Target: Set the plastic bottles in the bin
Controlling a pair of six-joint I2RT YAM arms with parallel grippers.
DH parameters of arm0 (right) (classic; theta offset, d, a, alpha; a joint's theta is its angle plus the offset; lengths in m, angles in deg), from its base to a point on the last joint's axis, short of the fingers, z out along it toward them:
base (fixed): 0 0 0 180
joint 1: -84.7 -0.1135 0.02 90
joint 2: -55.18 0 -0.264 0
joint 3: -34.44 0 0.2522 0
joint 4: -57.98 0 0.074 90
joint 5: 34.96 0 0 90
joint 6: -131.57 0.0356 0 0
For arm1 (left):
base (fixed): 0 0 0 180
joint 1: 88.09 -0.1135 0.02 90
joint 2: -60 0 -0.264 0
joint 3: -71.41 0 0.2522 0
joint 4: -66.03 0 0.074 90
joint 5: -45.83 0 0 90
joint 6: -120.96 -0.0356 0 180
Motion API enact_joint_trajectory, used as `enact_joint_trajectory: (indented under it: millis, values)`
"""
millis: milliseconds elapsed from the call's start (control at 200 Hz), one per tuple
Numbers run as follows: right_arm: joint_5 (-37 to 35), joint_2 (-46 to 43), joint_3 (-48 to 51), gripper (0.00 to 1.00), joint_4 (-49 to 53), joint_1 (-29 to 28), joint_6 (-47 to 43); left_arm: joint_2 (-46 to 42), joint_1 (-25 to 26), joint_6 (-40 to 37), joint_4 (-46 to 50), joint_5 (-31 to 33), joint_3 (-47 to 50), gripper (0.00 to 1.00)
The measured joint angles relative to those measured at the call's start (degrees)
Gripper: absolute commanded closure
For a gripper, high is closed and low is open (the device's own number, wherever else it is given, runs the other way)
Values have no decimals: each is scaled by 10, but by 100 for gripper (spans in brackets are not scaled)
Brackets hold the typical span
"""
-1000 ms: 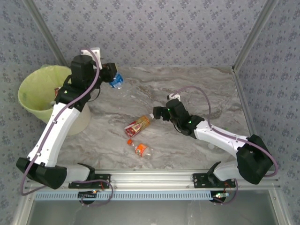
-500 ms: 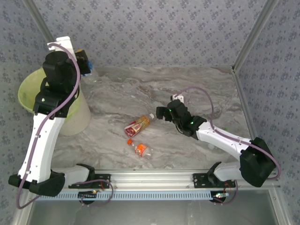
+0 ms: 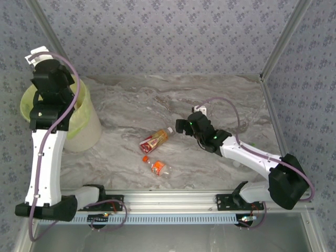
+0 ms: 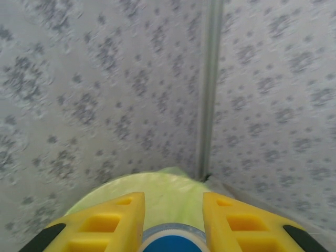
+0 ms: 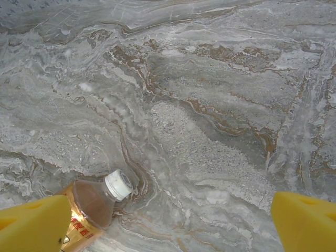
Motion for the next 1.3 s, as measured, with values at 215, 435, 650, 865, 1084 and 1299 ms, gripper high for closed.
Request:
enact_joint_trajectory:
  millis: [215,435,650,865,1084,1299]
  values:
    - [0,10,0,0,2,0,5,20,-48,24,17,17,43,100]
    - [2,27,-6,0,6,0,5,61,-72,59,54,57,53,94]
    - [3,28,-10,0,11,0,5,91,-94,98,96,83,62,44]
    - [5,28,-12,0,17,-1,5,109,-105,127,129,94,58,0]
    - [7,18,-9,0,16,-2,4,89,-105,134,127,43,52,1]
    - [7,17,-9,0,14,-3,2,15,-105,143,86,-89,83,1]
